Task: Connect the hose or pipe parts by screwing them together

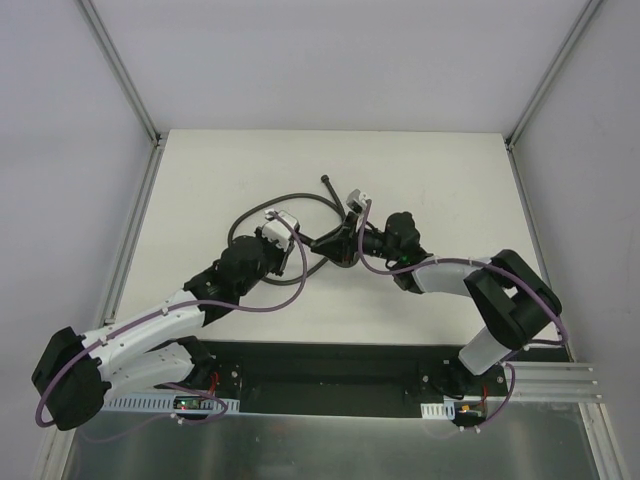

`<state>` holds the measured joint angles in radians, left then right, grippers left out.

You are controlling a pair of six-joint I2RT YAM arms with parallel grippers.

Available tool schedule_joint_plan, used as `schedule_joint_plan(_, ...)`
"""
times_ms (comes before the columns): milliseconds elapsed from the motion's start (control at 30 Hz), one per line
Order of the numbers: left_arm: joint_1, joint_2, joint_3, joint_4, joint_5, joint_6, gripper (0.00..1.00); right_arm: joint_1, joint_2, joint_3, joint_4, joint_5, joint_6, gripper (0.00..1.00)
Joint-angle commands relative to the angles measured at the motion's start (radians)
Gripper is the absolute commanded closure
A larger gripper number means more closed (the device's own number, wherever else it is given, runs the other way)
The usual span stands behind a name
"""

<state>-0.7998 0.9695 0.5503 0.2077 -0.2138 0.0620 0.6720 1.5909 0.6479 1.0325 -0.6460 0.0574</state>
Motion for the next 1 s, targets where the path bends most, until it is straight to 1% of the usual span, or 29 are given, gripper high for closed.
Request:
schedule_joint_plan(0,-0.056,-0.037,-0.062,0.140,0.284,0.050,1.00,-0.023,0.021,0.042,0.360,-0.130,0.192,0.99)
schedule_joint_plan(67,-0.056,-0.055,-0.092,0.171,0.281,0.048,1.00,-0.028,0.029,0.044,0.383,-0.153,0.214,0.99)
schedule_joint_plan(167,-0.056,-0.052,-0.092,0.179,0.280,0.068,1.00,-0.031,0.030,0.047,0.383,-0.178,0.222,0.99)
schedule_joint_plan(233,-0.056,-0.046,-0.078,0.157,0.272,0.071,1.00,-0.034,0.032,0.041,0.383,-0.178,0.217,0.99)
schedule_joint_plan(333,-0.056,-0.025,-0.037,0.101,0.219,0.053,1.00,-0.037,0.023,0.018,0.371,-0.146,0.179,0.99)
schedule_joint_plan(367,-0.056,-0.012,-0.024,0.084,0.161,0.042,1.00,-0.038,0.014,0.012,0.326,-0.111,0.156,0.99)
schedule_joint_plan(400,-0.056,-0.006,-0.009,0.059,0.142,0.024,1.00,-0.038,0.001,0.003,0.283,-0.086,0.098,0.99)
schedule_joint_plan(433,-0.056,0.001,0.019,0.017,0.139,0.021,1.00,-0.037,-0.034,0.001,0.229,-0.058,0.057,0.99)
schedule_joint_plan(467,-0.056,0.014,0.031,0.000,0.142,0.019,1.00,-0.031,-0.052,0.001,0.122,-0.003,0.017,0.99)
schedule_joint_plan(500,-0.056,0.020,0.042,-0.016,0.140,0.000,1.00,-0.020,-0.072,0.002,0.069,0.021,-0.025,0.99)
schedule_joint_plan(533,-0.056,0.026,0.062,-0.030,0.139,-0.010,1.00,-0.012,-0.112,0.007,0.019,0.046,-0.121,0.99)
schedule_joint_plan(567,-0.056,0.034,0.069,-0.054,0.139,-0.019,1.00,-0.003,-0.129,0.012,-0.070,0.068,-0.161,0.99)
schedule_joint_plan(600,-0.056,0.038,0.076,-0.060,0.143,-0.033,1.00,0.017,-0.147,0.018,-0.110,0.098,-0.209,0.99)
schedule_joint_plan(633,-0.056,0.043,0.091,-0.071,0.143,-0.043,1.00,0.027,-0.179,0.030,-0.185,0.117,-0.290,0.99)
schedule_joint_plan(700,-0.056,0.060,0.114,-0.115,0.148,-0.059,1.00,0.060,-0.203,0.048,-0.265,0.173,-0.375,0.99)
schedule_joint_plan(733,-0.056,0.067,0.140,-0.132,0.149,-0.060,1.00,0.070,-0.221,0.067,-0.332,0.196,-0.408,0.99)
schedule_joint_plan(767,-0.056,0.080,0.155,-0.152,0.146,-0.060,1.00,0.080,-0.227,0.073,-0.356,0.241,-0.466,0.99)
schedule_joint_plan(800,-0.056,0.087,0.171,-0.198,0.140,-0.101,1.00,0.098,-0.233,0.076,-0.371,0.261,-0.490,0.99)
schedule_joint_plan(833,-0.056,0.093,0.198,-0.203,0.123,-0.109,1.00,0.106,-0.241,0.081,-0.397,0.281,-0.514,0.99)
schedule_joint_plan(900,-0.056,0.110,0.226,-0.284,0.113,-0.139,1.00,0.135,-0.250,0.090,-0.420,0.341,-0.579,0.99)
schedule_joint_plan(967,-0.056,0.129,0.269,-0.326,0.099,-0.163,1.00,0.156,-0.252,0.093,-0.439,0.394,-0.619,0.99)
